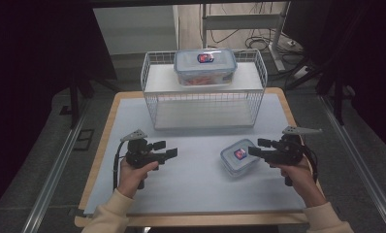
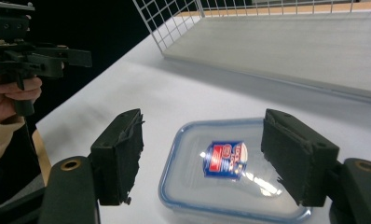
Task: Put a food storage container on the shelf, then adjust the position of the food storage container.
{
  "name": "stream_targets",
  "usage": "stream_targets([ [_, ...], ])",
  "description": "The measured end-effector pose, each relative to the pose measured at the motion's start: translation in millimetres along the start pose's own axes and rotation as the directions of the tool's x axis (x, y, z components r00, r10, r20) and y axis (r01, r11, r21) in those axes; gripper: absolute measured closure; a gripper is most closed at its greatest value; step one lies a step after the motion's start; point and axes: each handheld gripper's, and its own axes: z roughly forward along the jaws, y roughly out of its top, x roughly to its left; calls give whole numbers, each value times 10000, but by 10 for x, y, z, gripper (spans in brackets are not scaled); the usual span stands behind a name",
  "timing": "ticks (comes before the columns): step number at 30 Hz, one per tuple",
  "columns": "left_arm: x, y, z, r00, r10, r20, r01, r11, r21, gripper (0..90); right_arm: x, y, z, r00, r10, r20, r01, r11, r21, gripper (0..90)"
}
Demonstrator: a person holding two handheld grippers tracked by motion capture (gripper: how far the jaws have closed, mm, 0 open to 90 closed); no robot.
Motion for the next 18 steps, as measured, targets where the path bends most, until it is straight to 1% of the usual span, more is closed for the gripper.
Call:
stream_targets([
  [1, 17, -46, -19, 9999, -91, -62, 91, 10000, 36, 279, 5, -10, -5, 10000, -46, 44, 46, 10000, 15, 293],
  [3, 31, -68, -30, 9999, -136, -98, 136, 9999, 33, 278, 15, -26, -19, 10000, -40, 81, 39, 10000, 45, 291],
  [4, 37, -90, -39, 9996, -258, -143, 258, 9997, 18, 278, 22, -46, -35, 9999, -69, 108, 68, 10000, 59, 291],
  [5, 49, -107, -40, 9995, -262, -162, 263, 9997, 27, 279, 34, -73, -58, 9999, -71, 122, 70, 9999, 108, 291],
  [6, 55, -137, -29, 9995, -253, -203, 256, 9996, 117, 279, 52, -128, -106, 9996, -178, 230, 173, 9995, 247, 290],
  [8, 49, -151, -20, 9993, -305, -204, 308, 9994, 141, 278, 54, -142, -121, 9994, -215, 279, 207, 9994, 279, 290],
  [10, 33, -182, -1, 9992, -396, -91, 397, 9990, 183, 278, 68, -182, -174, 9989, -235, 399, 222, 9992, 335, 296],
  [11, 22, -199, 11, 9992, -388, -63, 389, 9990, 238, 277, 73, -201, -195, 9988, -253, 422, 239, 9991, 349, 301],
  [12, 15, -221, 25, 9994, -345, -18, 346, 9989, 311, 274, 73, -271, -249, 9986, -266, 456, 249, 9990, 384, 314],
  [13, 14, -234, 32, 9994, -346, 10, 345, 9987, 372, 274, 73, -271, -249, 9986, -266, 456, 249, 9990, 384, 314],
  [15, 21, -261, 52, 9994, -341, 21, 339, 9981, 505, 271, 70, -334, -276, 9984, -267, 489, 244, 9986, 463, 337],
  [16, 23, -276, 62, 9993, -366, -38, 368, 9977, 562, 269, 66, -368, -280, 9984, -295, 473, 269, 9982, 537, 350],
  [18, 26, -301, 72, 9992, -392, -21, 392, 9972, 633, 268, 64, -424, -281, 9985, -291, 454, 258, 9971, 716, 414],
])
